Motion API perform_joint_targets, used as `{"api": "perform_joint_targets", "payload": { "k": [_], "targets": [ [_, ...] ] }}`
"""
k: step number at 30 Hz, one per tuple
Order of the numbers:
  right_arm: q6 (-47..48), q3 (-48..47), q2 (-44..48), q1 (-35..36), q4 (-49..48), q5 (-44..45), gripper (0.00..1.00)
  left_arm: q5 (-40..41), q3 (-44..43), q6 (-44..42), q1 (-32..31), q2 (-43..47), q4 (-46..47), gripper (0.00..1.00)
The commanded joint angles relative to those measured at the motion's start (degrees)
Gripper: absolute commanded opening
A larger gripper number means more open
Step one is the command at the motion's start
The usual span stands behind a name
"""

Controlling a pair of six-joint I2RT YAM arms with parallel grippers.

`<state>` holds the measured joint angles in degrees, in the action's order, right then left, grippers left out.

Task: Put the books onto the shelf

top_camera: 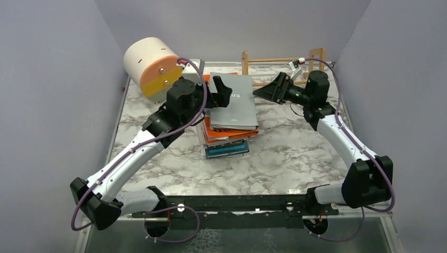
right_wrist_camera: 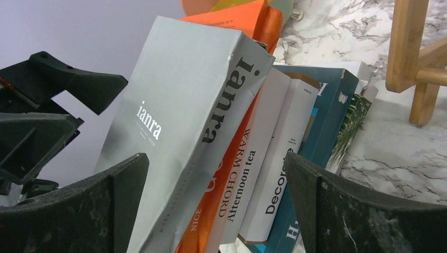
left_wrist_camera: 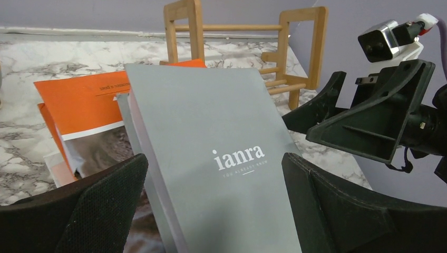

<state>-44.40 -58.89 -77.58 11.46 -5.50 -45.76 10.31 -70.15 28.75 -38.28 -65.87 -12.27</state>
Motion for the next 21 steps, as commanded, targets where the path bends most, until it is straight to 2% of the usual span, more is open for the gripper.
{"api": "perform_joint_targets", "payload": {
  "k": [1, 9, 21],
  "targets": [
    [-3.4, 1.2, -0.2, 0.8, -4.7, 0.2, 0.98, 9.7, -3.5, -1.6, -3.2, -2.4, -2.1, 0.96],
    [-4.5, 2.0, -0.7, 1.4, -6.4, -1.4, 0.98, 15.8, -5.3, -2.0, -5.6, -4.4, -4.8, 0.96],
    [-8.3, 4.9, -1.8, 1.5, -10.6, -5.4, 0.97, 11.3, -7.1, 0.0, -7.2, -10.0, -4.0, 0.97]
  ]
}}
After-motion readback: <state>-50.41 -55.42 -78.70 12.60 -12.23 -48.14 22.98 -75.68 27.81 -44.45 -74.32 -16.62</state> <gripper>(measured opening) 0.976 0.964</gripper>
